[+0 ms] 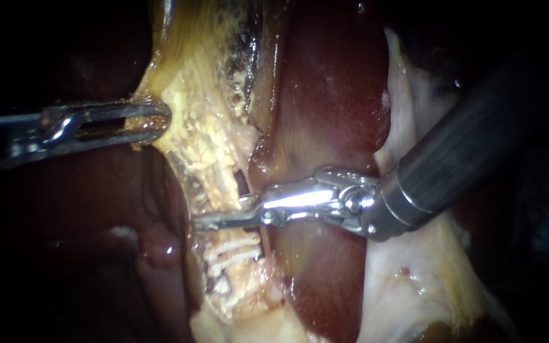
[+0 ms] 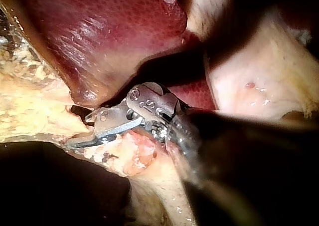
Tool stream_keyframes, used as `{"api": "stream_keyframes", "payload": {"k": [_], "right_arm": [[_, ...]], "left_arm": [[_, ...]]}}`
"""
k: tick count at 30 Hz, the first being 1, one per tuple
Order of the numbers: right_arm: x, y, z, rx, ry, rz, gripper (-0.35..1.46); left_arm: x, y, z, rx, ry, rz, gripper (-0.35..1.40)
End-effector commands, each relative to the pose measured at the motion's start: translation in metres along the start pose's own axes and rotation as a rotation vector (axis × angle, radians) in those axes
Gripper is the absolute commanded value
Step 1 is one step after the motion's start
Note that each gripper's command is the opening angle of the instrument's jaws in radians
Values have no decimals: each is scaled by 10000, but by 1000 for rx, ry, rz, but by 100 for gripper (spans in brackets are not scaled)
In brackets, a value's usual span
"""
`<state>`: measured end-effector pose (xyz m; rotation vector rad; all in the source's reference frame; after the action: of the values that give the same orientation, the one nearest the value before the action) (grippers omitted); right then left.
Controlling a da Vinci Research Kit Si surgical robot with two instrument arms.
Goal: Going back third clip left tube
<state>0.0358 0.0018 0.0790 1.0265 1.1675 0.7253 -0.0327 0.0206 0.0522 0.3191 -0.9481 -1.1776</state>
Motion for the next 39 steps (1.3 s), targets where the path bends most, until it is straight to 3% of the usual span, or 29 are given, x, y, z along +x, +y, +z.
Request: {"api": "stream_keyframes", "payload": {"k": [1,7,8,9,12,16,18,21,29,39], "right_arm": [[0,0,0,0,0,0,-35],[0,0,0,0,0,-6,-35],[0,1,0,2,-3,-36,-27],[1,2,1,1,-5,-83,-2],[2,5,1,1,-10,-159,39],[3,8,4,-79,23,-269,60],[3,8,3,-97,23,-304,60],[0,6,-1,-70,7,-338,60],[-7,1,-17,-61,-12,-535,60],[-18,-6,-44,-46,-19,-626,60]], "left_arm": [[0,0,0,-1,0,0,-35],[0,-1,0,-1,-1,0,-35],[0,-1,0,-1,-1,0,-35],[0,-1,0,-1,-1,0,-35],[1,-1,-1,-1,-1,0,-35],[1,-1,-2,-1,-1,0,-35],[1,-1,-2,-1,-1,0,-35],[1,-1,-3,-1,-1,1,-35],[1,-2,-4,-1,-1,1,-35],[2,-2,-4,-1,-1,1,-35]]}}
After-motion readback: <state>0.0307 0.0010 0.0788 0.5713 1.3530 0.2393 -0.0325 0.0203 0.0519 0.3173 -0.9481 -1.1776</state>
